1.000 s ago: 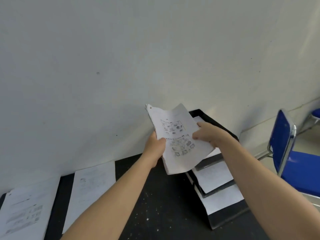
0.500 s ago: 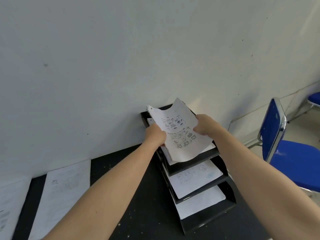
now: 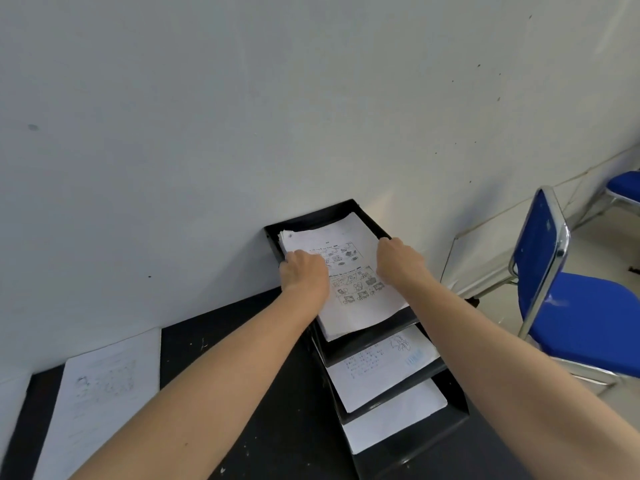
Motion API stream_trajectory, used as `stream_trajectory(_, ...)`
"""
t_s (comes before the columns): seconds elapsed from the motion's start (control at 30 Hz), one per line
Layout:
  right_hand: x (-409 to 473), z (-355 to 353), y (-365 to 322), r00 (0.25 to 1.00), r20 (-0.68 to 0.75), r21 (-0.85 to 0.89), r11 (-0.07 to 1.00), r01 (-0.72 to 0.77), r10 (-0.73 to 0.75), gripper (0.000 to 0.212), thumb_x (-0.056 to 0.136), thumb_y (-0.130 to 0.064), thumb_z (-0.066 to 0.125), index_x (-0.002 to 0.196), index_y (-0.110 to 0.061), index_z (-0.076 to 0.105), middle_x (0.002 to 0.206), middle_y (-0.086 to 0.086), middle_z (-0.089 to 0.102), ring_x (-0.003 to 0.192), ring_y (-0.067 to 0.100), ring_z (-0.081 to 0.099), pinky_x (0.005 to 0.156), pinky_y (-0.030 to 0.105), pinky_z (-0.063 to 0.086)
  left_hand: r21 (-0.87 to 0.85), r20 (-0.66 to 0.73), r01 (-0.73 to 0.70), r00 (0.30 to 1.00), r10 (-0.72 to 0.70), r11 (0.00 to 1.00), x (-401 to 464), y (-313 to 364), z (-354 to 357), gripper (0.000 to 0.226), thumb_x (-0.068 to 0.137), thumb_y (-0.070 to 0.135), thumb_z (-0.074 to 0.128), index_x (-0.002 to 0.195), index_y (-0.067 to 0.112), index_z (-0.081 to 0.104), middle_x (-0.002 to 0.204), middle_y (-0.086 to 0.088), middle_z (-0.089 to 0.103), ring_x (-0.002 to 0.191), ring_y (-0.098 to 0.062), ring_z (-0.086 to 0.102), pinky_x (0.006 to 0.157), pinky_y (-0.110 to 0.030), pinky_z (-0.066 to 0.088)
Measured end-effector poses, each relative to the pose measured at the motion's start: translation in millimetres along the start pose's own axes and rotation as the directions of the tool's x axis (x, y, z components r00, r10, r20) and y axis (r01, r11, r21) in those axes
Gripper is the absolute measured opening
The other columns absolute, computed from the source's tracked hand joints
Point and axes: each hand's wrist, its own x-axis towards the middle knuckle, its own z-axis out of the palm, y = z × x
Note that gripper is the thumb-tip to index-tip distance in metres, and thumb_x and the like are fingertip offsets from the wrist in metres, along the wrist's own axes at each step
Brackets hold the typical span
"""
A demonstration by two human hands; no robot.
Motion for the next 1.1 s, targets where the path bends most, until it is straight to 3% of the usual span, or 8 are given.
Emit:
stream_trajectory(0.07, -7, 1, -6, 0.992, -0.093, -0.165, 0.984, 0.063, -0.079, 0.024, 0.094, -0.005, 0.057, 0.118, -0.006, 0.056, 0.119, 0.011, 0.051, 0.109, 0.029, 0.052, 0.084, 0.036, 0.044, 0.092, -0.024, -0.063, 0.998, 0.065, 0.994, -4, 6, 4, 0.028, 0.102, 0.033, 0.054, 0.119, 0.013, 0.064, 0.127, -0.010, 0.053, 0.118, -0.027, 0.047, 0.095, -0.038, 0.041)
stream_trajectory(0.13, -9, 7, -12, 0.986, -0.097, -0.235, 0.966, 0.106, -0.132, 0.027, 0.096, -0.017, 0.059, 0.123, -0.010, 0.059, 0.130, 0.011, 0.050, 0.120, 0.030, 0.049, 0.095, 0.039, 0.043, 0.089, 0.082, -0.153, 0.986, 0.145, 0.984, -8, 9, 10, 0.043, 0.102, 0.049, 0.045, 0.122, 0.016, 0.063, 0.127, -0.008, 0.056, 0.121, -0.028, 0.048, 0.104, -0.044, 0.034)
stream_trajectory(0.23, -17, 16, -19, 0.987, 0.129, -0.146, 0.982, 0.116, -0.097, 0.037, 0.102, -0.037, 0.050, 0.128, -0.014, 0.061, 0.136, 0.008, 0.054, 0.125, 0.030, 0.052, 0.108, 0.049, 0.037, 0.080, 0.215, -0.207, 0.959, 0.186, 0.975, -12, 3, 21, 0.054, 0.102, 0.061, 0.030, 0.115, 0.021, 0.064, 0.113, -0.003, 0.064, 0.110, -0.025, 0.055, 0.108, -0.048, 0.024)
stream_trajectory(0.3, -24, 17, -24, 0.980, 0.181, -0.159, 0.981, 0.111, -0.081, 0.047, 0.103, -0.046, 0.047, 0.137, -0.015, 0.058, 0.141, 0.008, 0.052, 0.131, 0.032, 0.051, 0.112, 0.053, 0.034, 0.032, 0.134, -0.228, 0.966, 0.222, 0.973, -20, -7, 18, 0.055, 0.103, 0.060, 0.028, 0.115, 0.021, 0.065, 0.110, -0.004, 0.064, 0.105, -0.024, 0.056, 0.105, -0.047, 0.028)
stream_trajectory(0.43, -43, -6, -63, 0.990, 0.022, -0.065, 0.988, 0.141, -0.140, 0.052, 0.106, -0.045, 0.045, 0.149, -0.016, 0.048, 0.151, 0.008, 0.048, 0.138, 0.032, 0.047, 0.112, 0.050, 0.035, -0.146, -0.058, -0.252, 0.968, 0.246, 0.957, -37, -47, -7, 0.049, 0.104, 0.050, 0.038, 0.135, 0.016, 0.057, 0.135, -0.013, 0.055, 0.121, -0.032, 0.053, 0.101, -0.046, 0.043)
stream_trajectory(0.7, -111, -22, -235, 0.916, -0.199, 0.139, 0.915, 0.379, -0.349, 0.047, 0.105, -0.035, 0.048, 0.147, -0.014, 0.053, 0.144, 0.010, 0.056, 0.133, 0.032, 0.053, 0.106, 0.045, 0.041, -0.191, -0.246, -0.079, 0.969, 0.030, 0.978, -94, -206, -33, 0.048, 0.105, 0.045, 0.040, 0.139, 0.014, 0.055, 0.136, -0.012, 0.053, 0.122, -0.032, 0.054, 0.095, -0.045, 0.049)
stream_trajectory(1.0, -164, 171, -377, 0.902, 0.086, 0.326, 0.867, 0.376, -0.424, 0.044, 0.105, -0.037, 0.051, 0.140, -0.011, 0.056, 0.134, 0.011, 0.065, 0.116, 0.031, 0.064, 0.094, 0.041, 0.054, -0.370, -0.129, 0.280, 0.929, -0.347, 0.886, -157, -428, 136, 0.046, 0.106, 0.043, 0.040, 0.138, 0.012, 0.051, 0.138, -0.008, 0.050, 0.122, -0.028, 0.052, 0.090, -0.040, 0.048)
stream_trajectory(1.1, -162, 221, -394, 0.908, 0.166, 0.353, 0.883, 0.309, -0.384, 0.049, 0.105, -0.037, 0.054, 0.144, -0.007, 0.052, 0.137, 0.013, 0.061, 0.118, 0.032, 0.063, 0.095, 0.041, 0.052, -0.396, -0.049, 0.397, 0.891, -0.450, 0.828, -159, -472, 195, 0.056, 0.105, 0.048, 0.039, 0.145, 0.010, 0.044, 0.146, -0.012, 0.045, 0.130, -0.032, 0.047, 0.102, -0.046, 0.046)
